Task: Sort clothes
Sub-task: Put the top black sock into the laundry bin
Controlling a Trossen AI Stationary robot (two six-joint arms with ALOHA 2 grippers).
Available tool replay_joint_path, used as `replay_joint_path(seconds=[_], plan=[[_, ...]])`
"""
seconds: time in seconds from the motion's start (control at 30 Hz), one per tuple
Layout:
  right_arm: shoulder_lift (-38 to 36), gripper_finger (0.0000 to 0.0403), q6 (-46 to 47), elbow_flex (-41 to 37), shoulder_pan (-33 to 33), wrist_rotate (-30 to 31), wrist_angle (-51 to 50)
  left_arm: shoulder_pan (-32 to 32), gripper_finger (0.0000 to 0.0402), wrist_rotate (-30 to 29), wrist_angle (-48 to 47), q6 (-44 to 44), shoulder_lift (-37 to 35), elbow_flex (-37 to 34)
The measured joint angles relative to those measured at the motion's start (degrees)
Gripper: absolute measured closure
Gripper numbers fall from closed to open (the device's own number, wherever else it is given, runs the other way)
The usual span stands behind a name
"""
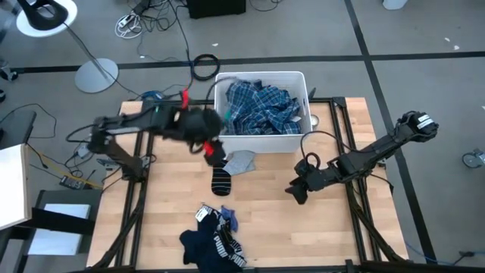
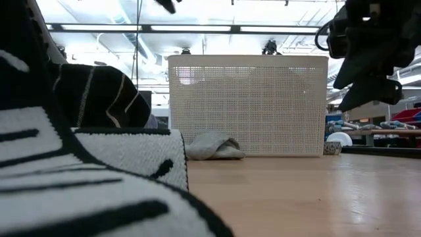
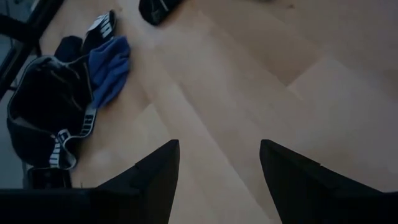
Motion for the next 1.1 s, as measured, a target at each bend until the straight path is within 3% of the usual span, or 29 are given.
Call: replay_joint_path(seconds=[0.23,0.4,0.7,0.83,0.97,1.1], plan=[[0.00,0.0179,-0.02,0.00,0.88,0.02,0.51,-7.17,0.0179,-1.96,24.59,-14.87,-12.17,-30.97],[0.00,0.0179,-0.22,0.00,0.88,0.04,0.56,-10.60,0.0179,-3.07,38.73,-18.02,-12.61,-46.96],[0.00,0.0179,-0.11,0.00,0.39,0.06,0.60,-10.35,0.0179,-6.59,59.46,-15.94,-8.72,-65.52],[0.00,0.0179,-0.03,0.00,-0.80,0.16,0.38,-10.18,0.0179,-6.48,74.01,-11.46,-6.34,-73.64],[0.00,0.0179,0.10,0.00,-2.59,0.64,0.44,-10.19,0.0179,-5.85,86.63,-7.65,-2.98,-78.88],[0.00,0.0179,0.09,0.00,-4.26,0.67,0.60,-10.18,0.0194,-4.39,90.37,-3.59,0.33,-80.14]])
